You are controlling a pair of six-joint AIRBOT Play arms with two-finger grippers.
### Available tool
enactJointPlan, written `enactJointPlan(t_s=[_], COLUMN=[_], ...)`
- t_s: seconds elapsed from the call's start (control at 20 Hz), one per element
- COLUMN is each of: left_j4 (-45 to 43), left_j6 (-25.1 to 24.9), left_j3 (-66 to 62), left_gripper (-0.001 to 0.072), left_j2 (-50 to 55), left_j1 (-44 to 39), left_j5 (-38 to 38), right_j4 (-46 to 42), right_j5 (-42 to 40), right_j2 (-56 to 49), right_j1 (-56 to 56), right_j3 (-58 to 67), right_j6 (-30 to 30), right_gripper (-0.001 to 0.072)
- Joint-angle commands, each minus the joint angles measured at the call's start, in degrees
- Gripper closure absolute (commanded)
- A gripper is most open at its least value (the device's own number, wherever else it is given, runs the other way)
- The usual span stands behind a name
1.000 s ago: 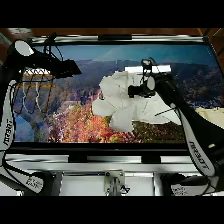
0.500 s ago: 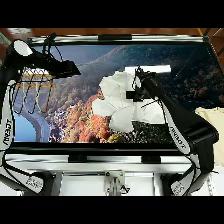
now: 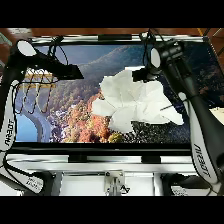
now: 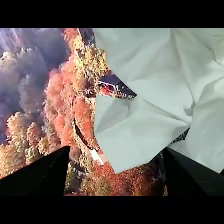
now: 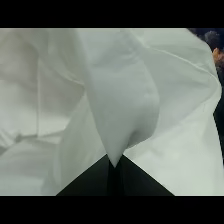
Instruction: Fold the shirts.
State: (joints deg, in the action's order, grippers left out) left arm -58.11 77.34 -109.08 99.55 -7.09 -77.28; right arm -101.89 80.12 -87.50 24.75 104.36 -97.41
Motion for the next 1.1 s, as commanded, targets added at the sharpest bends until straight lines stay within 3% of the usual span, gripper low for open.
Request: enactJointPlan(t_s=[0.0,0.15,0.55,0.75,1.05], left_j4=[3.76,4.83,5.84,13.20,14.05], left_j6=[-1.97,-2.97,-16.20,-24.81,-27.54], left_j3=[-0.04,-0.04,-0.04,-0.04,-0.04], left_gripper=[0.0009,0.0007,-0.0013,-0.0013,-0.0013], left_j2=[0.79,2.58,8.11,10.08,10.14], left_j1=[-2.78,-6.27,-12.63,-13.38,-12.68], left_j5=[4.44,9.38,11.56,8.61,1.09], right_j4=[-0.07,-0.09,0.96,1.49,-0.33], right_j5=[9.11,11.89,18.73,19.02,18.69], right_j2=[7.30,10.36,14.67,15.21,15.69], right_j1=[4.44,9.60,14.40,14.40,14.36], right_j3=[1.29,1.29,1.29,1.29,1.29], right_j6=[3.43,2.97,1.03,1.03,1.81], right_gripper=[0.0638,0.0637,0.0637,0.0637,0.0637])
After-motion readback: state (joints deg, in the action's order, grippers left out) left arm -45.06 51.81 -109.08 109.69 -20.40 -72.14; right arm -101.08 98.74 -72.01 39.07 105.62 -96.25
